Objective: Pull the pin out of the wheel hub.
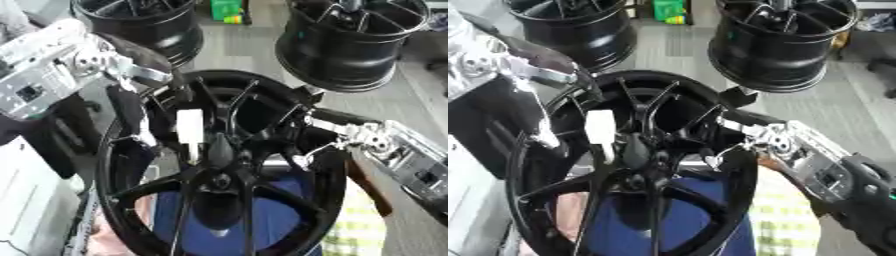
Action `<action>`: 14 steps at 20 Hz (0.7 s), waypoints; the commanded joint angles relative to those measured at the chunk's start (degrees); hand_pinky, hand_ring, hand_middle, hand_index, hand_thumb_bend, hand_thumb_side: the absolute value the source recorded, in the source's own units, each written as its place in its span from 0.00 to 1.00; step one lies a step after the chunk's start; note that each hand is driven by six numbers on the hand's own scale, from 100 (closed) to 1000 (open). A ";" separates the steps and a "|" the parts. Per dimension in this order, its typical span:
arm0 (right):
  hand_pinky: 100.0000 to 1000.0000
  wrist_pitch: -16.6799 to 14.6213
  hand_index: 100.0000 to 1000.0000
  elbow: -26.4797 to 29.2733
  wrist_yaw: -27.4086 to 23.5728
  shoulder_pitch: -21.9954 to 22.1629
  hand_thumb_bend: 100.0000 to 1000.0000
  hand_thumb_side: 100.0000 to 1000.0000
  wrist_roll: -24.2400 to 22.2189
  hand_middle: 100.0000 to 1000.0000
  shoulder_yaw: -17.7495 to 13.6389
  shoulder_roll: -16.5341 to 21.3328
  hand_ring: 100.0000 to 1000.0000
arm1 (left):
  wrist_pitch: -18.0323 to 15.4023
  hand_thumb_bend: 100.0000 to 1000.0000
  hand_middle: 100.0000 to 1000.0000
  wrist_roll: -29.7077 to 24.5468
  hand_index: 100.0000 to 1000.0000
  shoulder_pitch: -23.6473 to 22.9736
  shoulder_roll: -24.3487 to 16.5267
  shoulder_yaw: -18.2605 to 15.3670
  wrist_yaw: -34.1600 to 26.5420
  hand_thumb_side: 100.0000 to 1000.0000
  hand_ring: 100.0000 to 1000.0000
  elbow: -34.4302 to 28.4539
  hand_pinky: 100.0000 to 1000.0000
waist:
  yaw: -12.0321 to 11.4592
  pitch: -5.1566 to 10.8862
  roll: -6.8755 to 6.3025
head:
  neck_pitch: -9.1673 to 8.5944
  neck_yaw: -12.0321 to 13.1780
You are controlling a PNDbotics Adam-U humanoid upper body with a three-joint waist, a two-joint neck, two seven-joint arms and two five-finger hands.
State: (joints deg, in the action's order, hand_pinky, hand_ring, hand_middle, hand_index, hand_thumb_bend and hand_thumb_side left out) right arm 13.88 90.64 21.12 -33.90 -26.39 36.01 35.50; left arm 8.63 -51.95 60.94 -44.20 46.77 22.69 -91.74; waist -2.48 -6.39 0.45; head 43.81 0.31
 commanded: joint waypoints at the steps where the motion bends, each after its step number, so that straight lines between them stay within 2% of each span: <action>1: 0.78 0.00 0.68 0.63 0.15 -0.34 0.00 0.11 0.04 0.57 0.02 0.25 0.66 | -0.36 0.61 0.81 -0.01 0.91 0.60 -0.78 -0.57 0.34 0.34 0.91 -0.12 0.88 | -0.10 0.55 -0.08 | 0.31 0.10; 5: 0.78 0.00 0.68 0.73 0.16 -0.38 0.00 0.09 -0.03 0.57 0.03 0.35 0.66 | -0.48 0.60 0.81 -0.01 0.91 0.53 -0.65 -0.62 0.25 0.35 0.91 -0.10 0.88 | -0.10 0.58 -0.02 | 0.31 0.08; 14: 0.78 0.05 0.68 0.74 0.18 -0.59 0.00 0.11 -0.09 0.57 0.07 0.11 0.66 | 0.03 0.60 0.81 -0.01 0.91 2.54 2.52 0.16 0.19 0.38 0.91 1.96 0.89 | 0.15 0.48 -0.10 | 0.31 0.64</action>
State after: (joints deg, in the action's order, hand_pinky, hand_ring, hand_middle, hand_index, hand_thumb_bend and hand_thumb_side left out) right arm 13.90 90.75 21.12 -34.03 -26.39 35.99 35.17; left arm 8.70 -51.98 62.02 -41.20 47.45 22.76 -89.95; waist -2.31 -6.43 0.43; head 43.81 0.76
